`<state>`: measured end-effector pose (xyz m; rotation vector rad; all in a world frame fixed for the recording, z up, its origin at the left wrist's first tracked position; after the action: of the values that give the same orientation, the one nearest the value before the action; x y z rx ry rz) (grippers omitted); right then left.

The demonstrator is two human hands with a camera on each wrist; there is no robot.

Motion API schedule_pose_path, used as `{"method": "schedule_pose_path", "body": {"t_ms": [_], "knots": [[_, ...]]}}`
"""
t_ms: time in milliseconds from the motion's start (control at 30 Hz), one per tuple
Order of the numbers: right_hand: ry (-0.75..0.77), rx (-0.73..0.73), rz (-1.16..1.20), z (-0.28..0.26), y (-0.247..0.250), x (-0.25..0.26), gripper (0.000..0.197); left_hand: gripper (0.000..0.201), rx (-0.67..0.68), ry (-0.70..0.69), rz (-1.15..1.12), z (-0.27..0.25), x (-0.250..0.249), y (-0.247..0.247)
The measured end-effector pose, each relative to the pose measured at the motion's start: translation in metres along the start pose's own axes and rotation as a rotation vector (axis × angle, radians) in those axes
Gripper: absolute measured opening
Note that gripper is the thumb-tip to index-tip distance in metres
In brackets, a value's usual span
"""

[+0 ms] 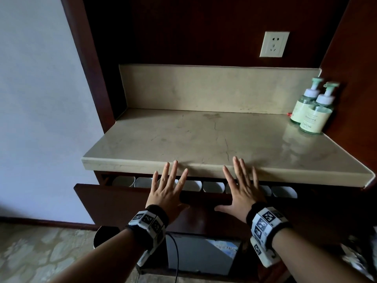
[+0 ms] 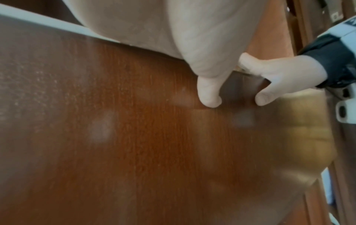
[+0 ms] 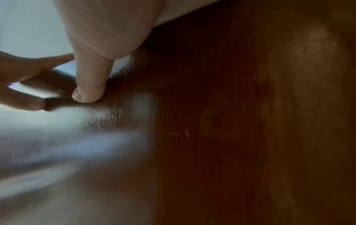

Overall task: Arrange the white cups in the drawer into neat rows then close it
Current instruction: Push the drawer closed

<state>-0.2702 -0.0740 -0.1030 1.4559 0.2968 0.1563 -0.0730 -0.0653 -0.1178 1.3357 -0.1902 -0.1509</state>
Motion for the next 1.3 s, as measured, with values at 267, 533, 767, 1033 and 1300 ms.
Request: {"method": "schedule_pose_path", "body": {"t_ms": [267,533,767,1033,1300], "knots": [[-0.027,-0.091,0.038,0.013,-0.001,-0.005,0.134,0.141,-0.027,0.048,-0.026,0.019,0.007,0.004],[-0.092,-0.377,0.117,0.022,0.008,-0.003,0.117,0.109,-0.257,0.07,-0.069,0.038,0.006,0.02],[-0.078,-0.487,0.079,0.022,0.006,-0.005,0.111,0.098,-0.366,0.05,-0.072,0.035,0.009,0.02],[-0.069,-0.444,0.136,0.023,0.004,-0.005,0.111,0.1,-0.291,0.084,-0.083,0.037,0.008,0.02],[-0.091,-0.406,0.18,0.019,0.019,0.0,0.099,0.095,-0.23,0.081,-0.063,0.036,0.003,0.034]]}}
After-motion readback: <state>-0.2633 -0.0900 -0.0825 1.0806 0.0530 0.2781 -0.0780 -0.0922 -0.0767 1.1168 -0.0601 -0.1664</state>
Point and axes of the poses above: each hand's wrist, its own z-axis towards the middle knuckle, its own y-axis out of the back of the hand, x = y × z, the point moved 10 cm from there along z, towards the middle knuckle, and after that the axes turned 10 degrees about x, right-handed, at the moved point
